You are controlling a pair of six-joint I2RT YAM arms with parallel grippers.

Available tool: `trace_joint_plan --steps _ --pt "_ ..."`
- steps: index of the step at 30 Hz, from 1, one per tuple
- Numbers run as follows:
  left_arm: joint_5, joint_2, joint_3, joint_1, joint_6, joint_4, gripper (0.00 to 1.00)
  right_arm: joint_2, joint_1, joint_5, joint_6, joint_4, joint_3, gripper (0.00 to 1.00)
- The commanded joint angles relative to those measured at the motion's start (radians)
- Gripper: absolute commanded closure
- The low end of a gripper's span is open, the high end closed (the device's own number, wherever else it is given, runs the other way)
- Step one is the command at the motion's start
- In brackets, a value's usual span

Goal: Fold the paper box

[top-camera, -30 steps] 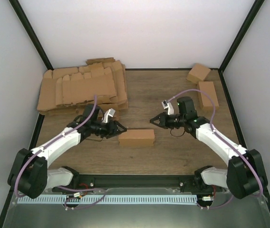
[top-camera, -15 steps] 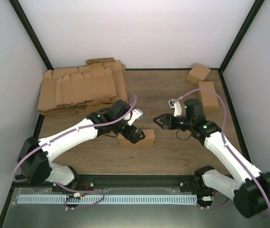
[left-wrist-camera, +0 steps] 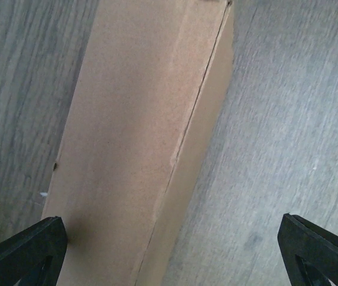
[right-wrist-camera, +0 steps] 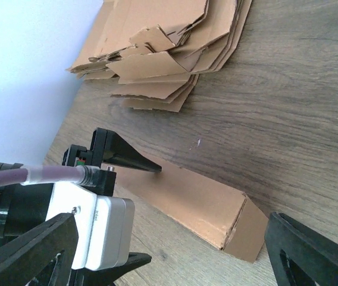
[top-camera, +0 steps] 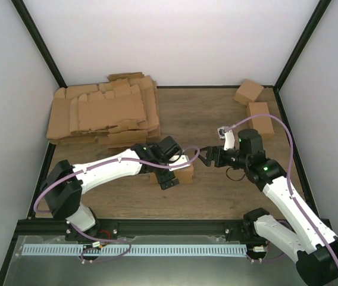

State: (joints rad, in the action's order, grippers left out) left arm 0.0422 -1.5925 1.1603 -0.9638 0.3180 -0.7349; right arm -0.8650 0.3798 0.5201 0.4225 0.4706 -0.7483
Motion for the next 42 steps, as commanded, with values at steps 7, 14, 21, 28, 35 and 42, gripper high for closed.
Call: trace_joint_plan --steps 7,14,21,28,35,42 --pt "-0.055 -0.002 0.011 0.001 0.099 -0.026 0.00 0.027 -0.005 -0.025 -0.014 0.014 0.007 0.11" --pt "-0.070 0.031 0.025 0.005 0.112 -0.025 0.00 0.024 -0.005 -0.032 -0.019 0.018 0.000 0.11" --pt "-0.060 0.043 0.022 0.047 0.115 0.010 0.00 0.023 -0.005 -0.028 -0.014 0.015 0.003 0.10" --pt "0.032 0.025 0.024 0.101 0.183 -0.011 0.00 0.029 -0.005 -0.030 -0.016 0.022 -0.006 0.10" --pt "0.073 -0.058 0.070 0.099 0.191 -0.057 0.10 0.033 -0.005 -0.012 -0.008 0.013 0.015 0.10" --pt "0.039 -0.083 0.077 0.101 0.194 -0.061 0.16 0.030 -0.005 -0.011 -0.002 0.014 0.030 0.10"
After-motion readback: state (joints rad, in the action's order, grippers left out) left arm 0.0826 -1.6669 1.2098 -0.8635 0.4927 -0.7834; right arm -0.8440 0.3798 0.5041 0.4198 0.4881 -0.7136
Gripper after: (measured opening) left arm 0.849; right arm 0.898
